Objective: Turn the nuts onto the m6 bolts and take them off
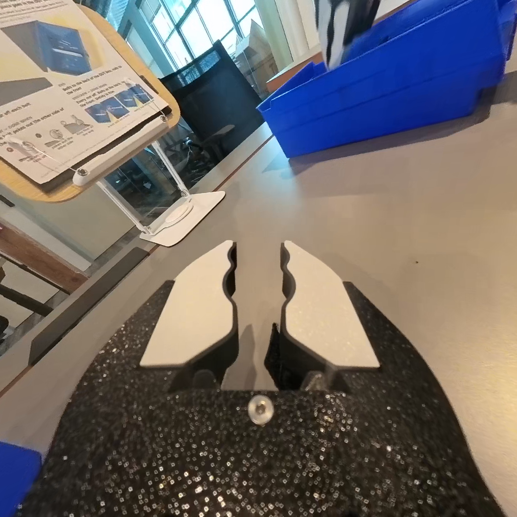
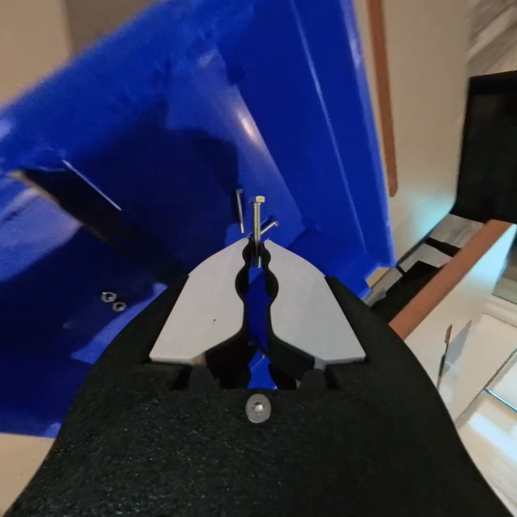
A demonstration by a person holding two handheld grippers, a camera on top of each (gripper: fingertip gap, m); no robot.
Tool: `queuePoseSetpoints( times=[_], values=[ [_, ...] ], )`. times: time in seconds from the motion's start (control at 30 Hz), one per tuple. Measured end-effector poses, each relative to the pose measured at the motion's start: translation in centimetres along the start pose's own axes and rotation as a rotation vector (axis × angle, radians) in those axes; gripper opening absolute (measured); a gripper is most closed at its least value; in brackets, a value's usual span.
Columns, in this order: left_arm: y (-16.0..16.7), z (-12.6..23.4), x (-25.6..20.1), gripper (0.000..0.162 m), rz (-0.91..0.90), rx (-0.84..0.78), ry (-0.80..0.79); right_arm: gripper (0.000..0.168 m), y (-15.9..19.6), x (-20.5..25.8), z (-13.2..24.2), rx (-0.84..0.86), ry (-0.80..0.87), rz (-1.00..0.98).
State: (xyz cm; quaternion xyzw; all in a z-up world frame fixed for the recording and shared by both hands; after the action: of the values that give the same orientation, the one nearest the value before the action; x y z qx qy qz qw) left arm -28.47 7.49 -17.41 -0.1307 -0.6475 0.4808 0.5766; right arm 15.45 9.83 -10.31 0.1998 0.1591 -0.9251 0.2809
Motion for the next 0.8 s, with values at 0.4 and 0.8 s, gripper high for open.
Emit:
queuePoseSetpoints(
  times=[0.4,0.8],
  values=[
    [0.1,0.2,0.0,0.014,-0.016,0.002,-0.029,0.006,-1.2,-0.8,-6.6,0.188,-0.007,0.044],
    [0.1,0.2,0.1,0.013,-0.002,0.013,-0.034,0.0,-1.8,-2.1,0.5,-0.034,0.255,-0.199]
  ],
)
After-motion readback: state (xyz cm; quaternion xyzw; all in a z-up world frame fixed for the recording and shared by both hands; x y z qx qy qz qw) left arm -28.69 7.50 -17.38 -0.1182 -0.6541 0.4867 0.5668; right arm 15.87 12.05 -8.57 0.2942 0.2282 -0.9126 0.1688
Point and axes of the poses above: each gripper's, where its closed fingertips meet, z back along the fingers, y out of its underside, x = y × z across the jaws, the point moved 9 cm from there along z, back along the fingers, and after that the axes turned 11 degrees about -z, right-handed, at the moved point
